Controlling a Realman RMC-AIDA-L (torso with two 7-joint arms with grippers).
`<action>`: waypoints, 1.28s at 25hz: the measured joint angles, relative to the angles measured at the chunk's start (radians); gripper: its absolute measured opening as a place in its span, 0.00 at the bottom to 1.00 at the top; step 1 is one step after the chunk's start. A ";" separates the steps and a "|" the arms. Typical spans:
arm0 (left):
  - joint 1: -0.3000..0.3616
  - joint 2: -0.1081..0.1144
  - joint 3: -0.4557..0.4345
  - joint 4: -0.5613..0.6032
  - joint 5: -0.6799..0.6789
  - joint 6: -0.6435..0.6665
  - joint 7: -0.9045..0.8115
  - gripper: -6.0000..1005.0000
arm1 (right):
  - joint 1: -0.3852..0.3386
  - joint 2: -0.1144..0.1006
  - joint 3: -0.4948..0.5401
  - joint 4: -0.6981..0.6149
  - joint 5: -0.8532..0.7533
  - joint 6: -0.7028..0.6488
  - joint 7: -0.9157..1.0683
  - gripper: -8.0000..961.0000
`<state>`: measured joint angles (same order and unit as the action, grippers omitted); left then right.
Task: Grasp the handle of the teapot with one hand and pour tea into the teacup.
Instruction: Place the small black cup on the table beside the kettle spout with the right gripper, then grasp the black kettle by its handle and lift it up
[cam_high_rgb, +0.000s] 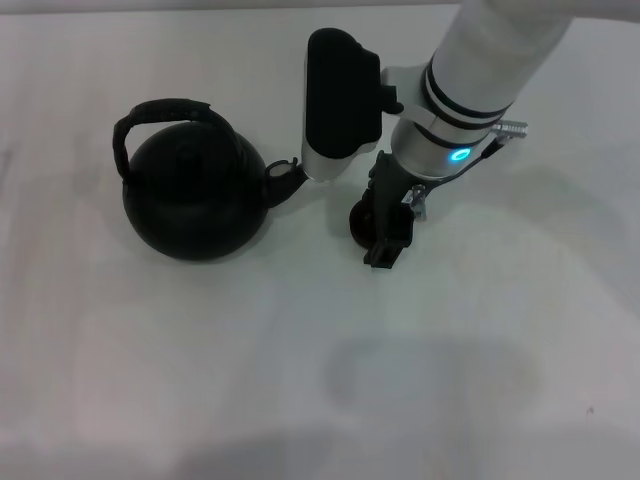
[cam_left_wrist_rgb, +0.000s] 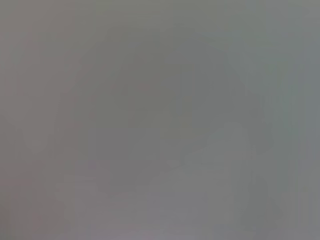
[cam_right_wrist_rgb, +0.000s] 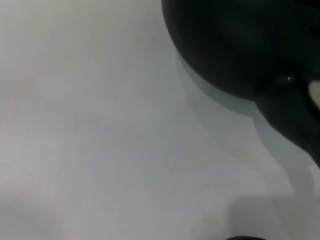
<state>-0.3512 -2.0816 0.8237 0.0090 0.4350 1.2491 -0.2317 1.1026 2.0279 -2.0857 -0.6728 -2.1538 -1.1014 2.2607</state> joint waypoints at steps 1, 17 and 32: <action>0.000 0.000 0.000 0.000 0.000 0.000 0.000 0.87 | -0.003 0.000 0.001 0.000 0.000 0.002 0.000 0.87; 0.003 0.001 0.000 0.001 0.002 0.001 -0.017 0.87 | -0.045 0.000 0.058 -0.064 -0.007 0.020 -0.002 0.87; 0.012 0.003 0.000 0.008 -0.001 0.001 -0.017 0.87 | -0.214 -0.012 0.303 -0.216 -0.076 -0.018 -0.012 0.87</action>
<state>-0.3396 -2.0785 0.8238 0.0171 0.4345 1.2501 -0.2486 0.8890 2.0156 -1.7828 -0.8887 -2.2296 -1.1197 2.2489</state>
